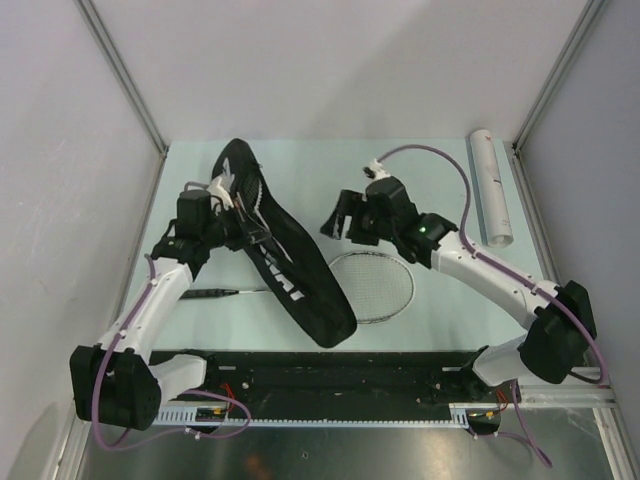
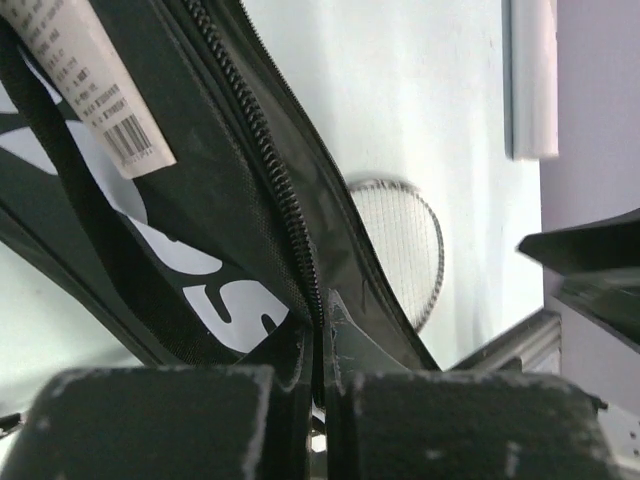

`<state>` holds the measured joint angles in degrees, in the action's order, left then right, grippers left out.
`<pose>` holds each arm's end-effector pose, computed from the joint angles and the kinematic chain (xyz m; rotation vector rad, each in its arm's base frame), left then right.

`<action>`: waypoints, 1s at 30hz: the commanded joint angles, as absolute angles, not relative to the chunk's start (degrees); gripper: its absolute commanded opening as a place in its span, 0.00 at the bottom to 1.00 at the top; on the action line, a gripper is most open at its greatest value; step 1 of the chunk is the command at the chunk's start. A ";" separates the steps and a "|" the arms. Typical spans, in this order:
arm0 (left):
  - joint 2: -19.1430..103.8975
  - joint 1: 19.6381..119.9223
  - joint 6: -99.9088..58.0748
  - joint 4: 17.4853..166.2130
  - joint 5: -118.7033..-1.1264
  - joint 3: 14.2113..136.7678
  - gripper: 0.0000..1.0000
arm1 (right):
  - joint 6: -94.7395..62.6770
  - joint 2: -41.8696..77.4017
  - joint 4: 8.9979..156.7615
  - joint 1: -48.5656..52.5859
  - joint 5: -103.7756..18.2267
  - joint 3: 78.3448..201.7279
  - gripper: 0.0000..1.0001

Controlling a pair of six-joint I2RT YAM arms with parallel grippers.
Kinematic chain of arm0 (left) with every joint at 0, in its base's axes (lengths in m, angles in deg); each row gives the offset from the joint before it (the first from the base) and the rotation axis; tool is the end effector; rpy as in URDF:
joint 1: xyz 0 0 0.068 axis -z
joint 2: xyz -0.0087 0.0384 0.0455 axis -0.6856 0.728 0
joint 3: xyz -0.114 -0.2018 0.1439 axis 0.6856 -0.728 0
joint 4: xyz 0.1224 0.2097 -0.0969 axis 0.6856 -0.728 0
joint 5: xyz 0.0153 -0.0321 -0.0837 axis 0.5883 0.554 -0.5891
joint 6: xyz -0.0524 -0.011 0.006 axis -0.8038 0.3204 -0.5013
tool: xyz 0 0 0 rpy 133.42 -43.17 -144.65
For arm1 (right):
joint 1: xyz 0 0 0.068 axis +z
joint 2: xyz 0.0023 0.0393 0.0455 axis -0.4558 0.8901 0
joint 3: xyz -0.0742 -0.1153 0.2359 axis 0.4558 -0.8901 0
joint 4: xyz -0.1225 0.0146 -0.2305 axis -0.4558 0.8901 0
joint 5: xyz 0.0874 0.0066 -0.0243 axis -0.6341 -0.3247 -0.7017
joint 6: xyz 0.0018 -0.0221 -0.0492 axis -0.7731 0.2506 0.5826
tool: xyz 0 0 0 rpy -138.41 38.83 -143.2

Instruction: Pack up the badminton gear

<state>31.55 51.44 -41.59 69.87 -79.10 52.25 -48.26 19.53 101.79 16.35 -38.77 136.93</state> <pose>0.2400 -0.0509 0.2823 -0.1923 2.2528 -0.9129 0.2407 0.2313 0.3361 -0.1271 2.2276 0.9056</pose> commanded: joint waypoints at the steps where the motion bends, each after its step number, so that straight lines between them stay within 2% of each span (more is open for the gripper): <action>1: 29.02 49.96 -43.26 73.92 -73.28 58.60 0.01 | -63.42 16.93 102.78 12.35 -28.80 126.23 0.75; 8: 28.76 47.15 -41.77 73.93 -71.17 62.64 0.00 | -83.81 15.17 76.42 18.84 -30.30 107.13 0.71; 13: 26.92 46.01 -40.98 73.93 -69.24 63.44 0.00 | -92.26 25.70 63.88 23.59 -33.11 106.59 0.68; 15: 25.60 45.48 -40.98 73.93 -68.01 63.18 0.00 | -98.30 29.22 58.49 25.52 -34.16 105.89 0.65; 19: 23.40 45.48 -39.93 73.84 -65.46 62.82 0.00 | -105.96 37.04 48.03 29.13 -29.61 106.15 0.58; 23: 22.52 45.39 -39.48 73.92 -64.22 61.95 0.00 | -111.25 40.47 49.06 31.06 -23.72 107.90 0.56; 27: 21.73 45.39 -39.31 73.93 -63.08 60.72 0.00 | -111.79 42.24 58.35 33.08 -16.43 111.77 0.52; 30: 21.46 45.39 -39.13 73.93 -62.47 60.36 0.01 | -114.42 44.70 60.66 33.00 -17.73 112.83 0.46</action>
